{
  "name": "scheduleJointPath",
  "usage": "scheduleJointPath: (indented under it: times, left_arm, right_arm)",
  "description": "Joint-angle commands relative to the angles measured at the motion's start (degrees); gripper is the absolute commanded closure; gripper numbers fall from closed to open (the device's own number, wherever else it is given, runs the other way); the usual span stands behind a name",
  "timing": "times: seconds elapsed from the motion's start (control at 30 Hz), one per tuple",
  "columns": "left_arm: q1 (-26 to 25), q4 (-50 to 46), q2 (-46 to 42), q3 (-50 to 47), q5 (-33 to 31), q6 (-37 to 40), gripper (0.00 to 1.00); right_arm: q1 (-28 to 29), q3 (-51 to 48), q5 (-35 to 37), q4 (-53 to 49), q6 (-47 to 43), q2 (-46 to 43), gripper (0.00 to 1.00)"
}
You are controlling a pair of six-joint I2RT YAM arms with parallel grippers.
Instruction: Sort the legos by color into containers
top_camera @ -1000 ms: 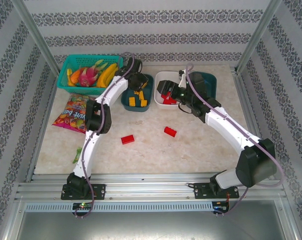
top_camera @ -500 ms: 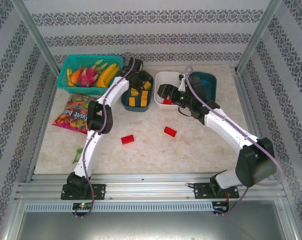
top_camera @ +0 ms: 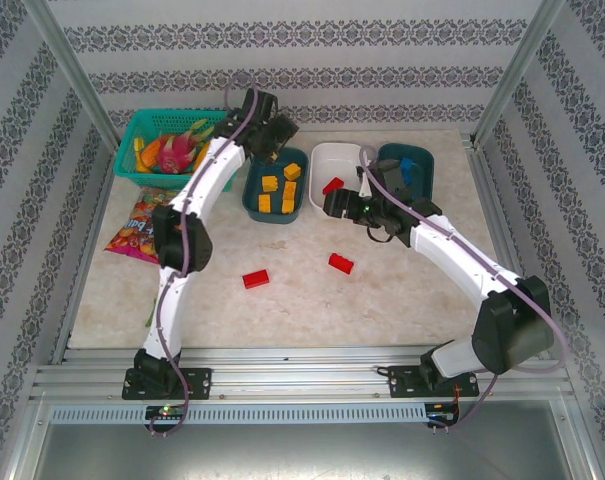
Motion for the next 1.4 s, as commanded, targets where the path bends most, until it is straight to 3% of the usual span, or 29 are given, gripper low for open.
scheduleJointPath:
  times: [0.0, 0.13, 0.27, 0.47, 0.7, 0.9, 1.37]
  left_arm:
    - [-2.6, -1.1, -14.9, -12.1, -2.7, 8.2, 0.23]
    - [-3.9, 10.1, -32.7, -38.6, -0.3, 12.2, 0.22]
    - [-5.5, 14.1, -47.2, -59.0, 4.0, 17.1, 0.23]
    - [-9.3, 13.7, -62.6, -78.4, 5.2, 20.0, 0.23]
    - [-9.9, 9.6, -71.1, -85.7, 4.2, 18.9, 0.23]
    - [-10.0, 9.9, -73.1, -86.9, 6.3, 18.6, 0.24]
    - [-10.1, 12.5, -73.6, -89.0, 7.6, 17.5, 0.23]
  right_arm:
    - [0.7, 1.4, 3.3, -12.8, -10.9, 1.7, 0.2]
    - [1.7, 2.1, 3.3, -20.9, -21.6, 4.7, 0.21]
    - [3.1, 2.8, 4.8, -25.1, -27.8, 9.2, 0.25]
    - [6.4, 4.7, 8.2, -26.2, -31.3, 15.3, 0.24]
    - [7.8, 8.8, 12.9, -25.8, -31.4, 22.7, 0.25]
    - [8.4, 11.5, 14.3, -25.2, -32.5, 27.4, 0.32]
    - [8.6, 10.8, 12.0, -23.6, -28.2, 27.9, 0.79]
